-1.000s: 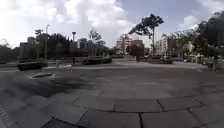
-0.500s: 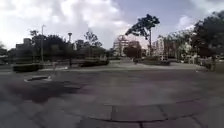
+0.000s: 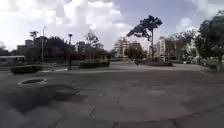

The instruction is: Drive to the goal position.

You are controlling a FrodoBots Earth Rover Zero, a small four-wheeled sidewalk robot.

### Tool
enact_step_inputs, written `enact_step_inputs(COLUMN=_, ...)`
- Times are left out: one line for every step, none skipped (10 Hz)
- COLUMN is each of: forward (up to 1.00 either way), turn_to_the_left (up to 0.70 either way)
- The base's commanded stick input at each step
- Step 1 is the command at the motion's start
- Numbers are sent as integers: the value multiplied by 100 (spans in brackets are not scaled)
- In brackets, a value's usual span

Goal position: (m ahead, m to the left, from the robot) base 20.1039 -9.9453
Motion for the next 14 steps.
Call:
enact_step_inputs(forward=0, turn_to_the_left=0)
enact_step_inputs(forward=0, turn_to_the_left=0)
enact_step_inputs(forward=0, turn_to_the_left=0)
enact_step_inputs(forward=0, turn_to_the_left=0)
enact_step_inputs(forward=0, turn_to_the_left=0)
enact_step_inputs(forward=0, turn_to_the_left=0)
enact_step_inputs(forward=0, turn_to_the_left=0)
enact_step_inputs(forward=7, turn_to_the_left=0)
enact_step_inputs(forward=22, turn_to_the_left=0)
enact_step_inputs(forward=37, turn_to_the_left=0)
enact_step_inputs(forward=52, turn_to_the_left=0)
enact_step_inputs(forward=67, turn_to_the_left=0)
enact_step_inputs(forward=70, turn_to_the_left=0)
enact_step_inputs(forward=70, turn_to_the_left=0)
